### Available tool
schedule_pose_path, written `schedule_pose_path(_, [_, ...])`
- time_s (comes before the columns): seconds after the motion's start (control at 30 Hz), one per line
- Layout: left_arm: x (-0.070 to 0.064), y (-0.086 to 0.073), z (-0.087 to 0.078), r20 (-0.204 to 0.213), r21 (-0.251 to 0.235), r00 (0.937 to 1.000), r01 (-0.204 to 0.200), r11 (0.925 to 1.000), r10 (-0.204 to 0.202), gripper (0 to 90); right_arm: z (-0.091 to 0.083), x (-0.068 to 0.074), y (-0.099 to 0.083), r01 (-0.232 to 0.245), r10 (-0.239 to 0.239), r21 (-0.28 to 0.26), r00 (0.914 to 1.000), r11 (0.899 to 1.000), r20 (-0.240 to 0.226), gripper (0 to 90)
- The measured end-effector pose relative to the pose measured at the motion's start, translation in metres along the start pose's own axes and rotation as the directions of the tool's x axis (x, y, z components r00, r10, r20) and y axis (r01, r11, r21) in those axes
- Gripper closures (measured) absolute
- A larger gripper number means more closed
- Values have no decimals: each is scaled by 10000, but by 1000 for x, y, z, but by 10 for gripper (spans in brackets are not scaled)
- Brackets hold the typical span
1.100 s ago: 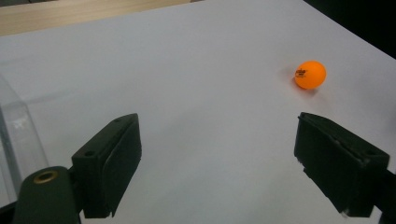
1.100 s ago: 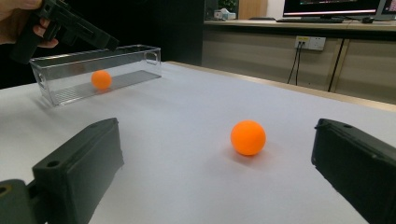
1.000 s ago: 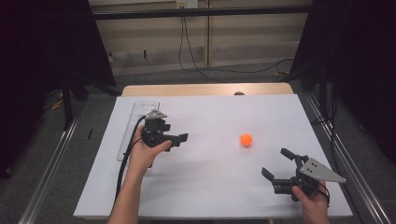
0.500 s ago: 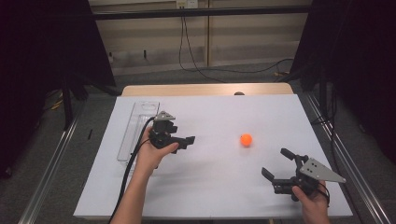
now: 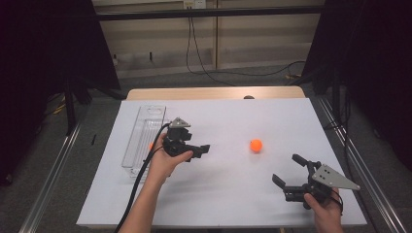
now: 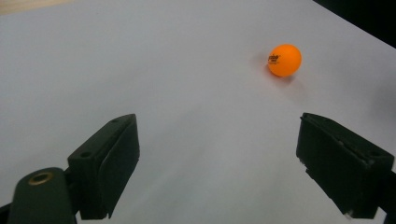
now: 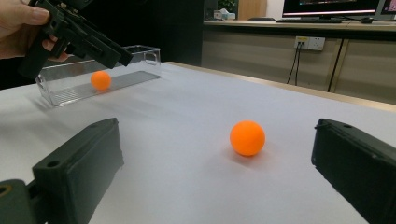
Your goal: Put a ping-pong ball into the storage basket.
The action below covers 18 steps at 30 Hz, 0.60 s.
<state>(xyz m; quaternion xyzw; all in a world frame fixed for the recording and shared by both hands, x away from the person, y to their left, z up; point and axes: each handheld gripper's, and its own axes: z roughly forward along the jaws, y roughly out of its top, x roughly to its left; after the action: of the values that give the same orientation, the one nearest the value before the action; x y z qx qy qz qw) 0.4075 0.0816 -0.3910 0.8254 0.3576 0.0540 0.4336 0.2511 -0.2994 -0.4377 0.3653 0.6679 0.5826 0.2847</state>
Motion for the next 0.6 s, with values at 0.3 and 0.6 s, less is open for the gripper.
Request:
schedule_pose_path(0.3, [-8, 0, 10, 281, 156, 9995, -118, 9998, 114, 121, 0, 0, 0, -16, 16, -26, 10000, 10000, 4, 17])
schedule_pose_path(0.6, [-16, -1, 21, 553, 303, 9982, -246, 9992, 229, 115, -1, 0, 0, 7, -7, -20, 10000, 10000, -4, 16])
